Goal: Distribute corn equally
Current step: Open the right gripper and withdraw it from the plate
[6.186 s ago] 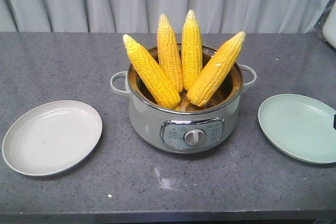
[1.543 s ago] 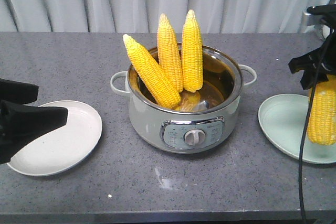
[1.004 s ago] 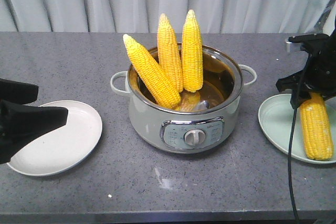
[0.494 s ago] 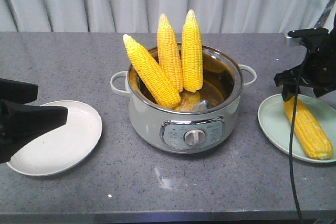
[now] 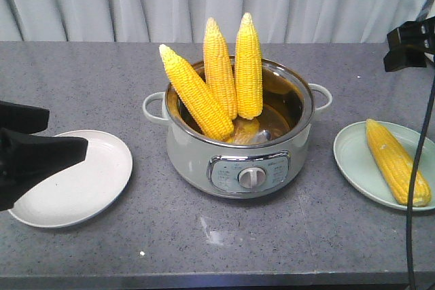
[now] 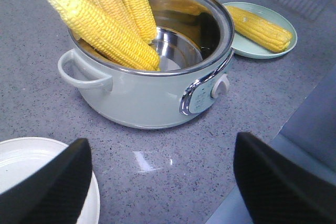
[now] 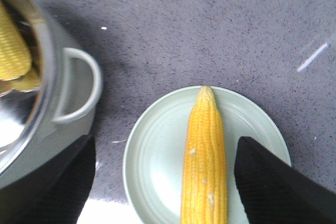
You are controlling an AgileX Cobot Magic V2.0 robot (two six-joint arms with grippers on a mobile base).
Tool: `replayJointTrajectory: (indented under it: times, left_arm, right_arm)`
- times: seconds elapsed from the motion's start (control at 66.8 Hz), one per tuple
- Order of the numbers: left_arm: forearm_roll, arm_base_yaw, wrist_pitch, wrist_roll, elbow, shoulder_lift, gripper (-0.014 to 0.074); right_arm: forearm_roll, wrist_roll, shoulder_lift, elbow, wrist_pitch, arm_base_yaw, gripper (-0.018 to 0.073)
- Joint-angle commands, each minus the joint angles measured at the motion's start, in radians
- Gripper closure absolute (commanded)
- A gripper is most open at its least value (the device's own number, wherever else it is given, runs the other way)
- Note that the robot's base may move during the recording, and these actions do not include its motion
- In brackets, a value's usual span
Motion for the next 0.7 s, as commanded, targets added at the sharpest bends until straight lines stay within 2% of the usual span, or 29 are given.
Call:
replayJointTrajectory:
  times: [0.0, 0.21, 0.434, 0.524, 0.689]
  left_arm:
    - [-0.050, -0.006, -0.052, 0.003, -0.032, -0.005, 0.0052]
    - [-0.050, -0.006, -0.053, 0.003, -0.032, -0.005, 0.0052]
    - [-0.050, -0.006, -0.053, 0.003, -0.032, -0.005, 0.0052]
    - [-0.050, -0.006, -0.053, 0.003, -0.032, -0.005, 0.0052]
    - [-0.050, -0.006, -0.053, 0.003, -0.032, -0.005, 0.0052]
  right_arm:
    - [0.028, -0.024, -0.087, -0.030, -0.013, -0.001, 0.0020]
    - [0.038, -0.030, -0.187, -0.030, 0.040, 0.002, 0.0020]
    - [0.005, -0.020, -0.272, -0.011, 0.073, 0.117, 0.0029]
    - [-0.033, 0.005, -0.331, 0.083, 0.014, 0.148, 0.0047]
    - [-0.043, -0.011, -0.464, 0.317, -0.105, 0.165, 0.0075]
